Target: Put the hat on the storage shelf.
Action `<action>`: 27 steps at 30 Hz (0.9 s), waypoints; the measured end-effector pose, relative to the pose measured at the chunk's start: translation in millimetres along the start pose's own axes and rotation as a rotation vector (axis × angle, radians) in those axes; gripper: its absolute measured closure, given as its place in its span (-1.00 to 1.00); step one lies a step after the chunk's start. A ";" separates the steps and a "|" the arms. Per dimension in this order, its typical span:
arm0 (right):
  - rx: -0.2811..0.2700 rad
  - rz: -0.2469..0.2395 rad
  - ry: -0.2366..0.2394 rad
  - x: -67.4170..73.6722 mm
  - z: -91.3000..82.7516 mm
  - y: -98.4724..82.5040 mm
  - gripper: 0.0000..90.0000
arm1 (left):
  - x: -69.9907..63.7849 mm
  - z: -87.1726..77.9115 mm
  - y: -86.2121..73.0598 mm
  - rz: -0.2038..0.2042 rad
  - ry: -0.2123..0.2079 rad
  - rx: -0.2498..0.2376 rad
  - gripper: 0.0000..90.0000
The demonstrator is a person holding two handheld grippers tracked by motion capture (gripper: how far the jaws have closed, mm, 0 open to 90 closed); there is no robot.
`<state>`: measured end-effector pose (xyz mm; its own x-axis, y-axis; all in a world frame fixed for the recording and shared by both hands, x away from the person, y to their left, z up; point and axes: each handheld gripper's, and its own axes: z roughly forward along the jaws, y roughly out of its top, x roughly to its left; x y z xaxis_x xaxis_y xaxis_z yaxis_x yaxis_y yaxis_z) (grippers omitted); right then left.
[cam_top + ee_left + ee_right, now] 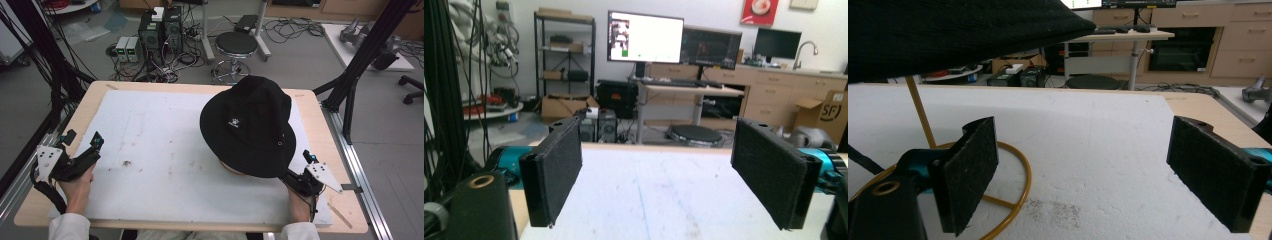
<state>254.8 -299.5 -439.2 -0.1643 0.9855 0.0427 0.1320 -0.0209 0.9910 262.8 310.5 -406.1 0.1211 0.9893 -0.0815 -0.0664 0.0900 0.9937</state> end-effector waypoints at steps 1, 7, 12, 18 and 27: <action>0.000 -0.001 0.000 -0.1 0.0 -0.1 -0.72 | 1.3 -1.2 -3.0 -0.002 0.000 0.007 -0.54; 0.001 0.007 0.001 0.1 -0.2 -0.1 -0.72 | 6.1 -6.7 -17.8 -0.010 0.005 0.027 -0.53; 0.001 0.018 0.003 0.0 -0.3 -0.2 -0.72 | 9.8 -9.1 -22.4 -0.044 0.004 0.036 -0.52; 0.003 0.024 0.009 -0.1 -0.4 -0.4 -0.72 | 11.0 -11.4 -23.7 -0.065 -0.010 0.030 -0.52; 0.007 0.025 0.015 -0.8 0.4 -0.9 -0.72 | 16.5 -12.1 -26.8 -0.082 0.000 0.030 -0.50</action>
<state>255.1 -300.2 -440.2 -0.1752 0.9821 0.0693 0.1436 -0.0442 0.9887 254.6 325.8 -434.9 0.1249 0.9788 -0.1624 -0.0265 0.1669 0.9856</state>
